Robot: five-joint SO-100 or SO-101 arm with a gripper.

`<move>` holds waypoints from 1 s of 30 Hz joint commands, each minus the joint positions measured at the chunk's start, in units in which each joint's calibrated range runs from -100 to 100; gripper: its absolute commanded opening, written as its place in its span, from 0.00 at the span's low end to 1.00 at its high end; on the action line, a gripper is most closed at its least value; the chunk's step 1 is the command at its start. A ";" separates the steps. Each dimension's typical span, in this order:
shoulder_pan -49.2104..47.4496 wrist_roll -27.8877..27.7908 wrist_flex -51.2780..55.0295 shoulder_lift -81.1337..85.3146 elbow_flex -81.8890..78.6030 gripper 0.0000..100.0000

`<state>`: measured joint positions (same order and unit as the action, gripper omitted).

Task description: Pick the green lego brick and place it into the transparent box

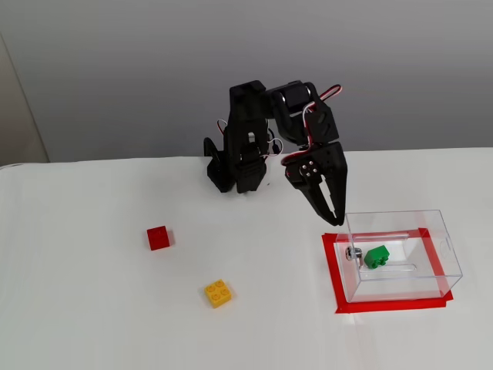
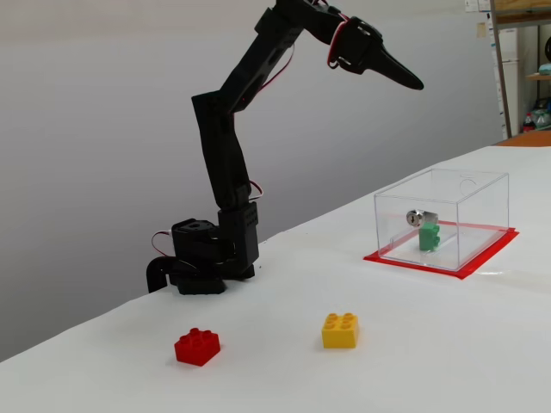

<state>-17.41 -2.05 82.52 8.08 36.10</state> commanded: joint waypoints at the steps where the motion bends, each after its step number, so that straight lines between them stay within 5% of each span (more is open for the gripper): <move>1: 4.88 0.07 2.25 3.85 0.43 0.02; 13: 18.56 0.17 5.38 16.49 -5.27 0.02; 30: 26.47 -0.14 -15.16 51.19 -68.56 0.02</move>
<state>9.62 -2.10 70.78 54.59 -24.98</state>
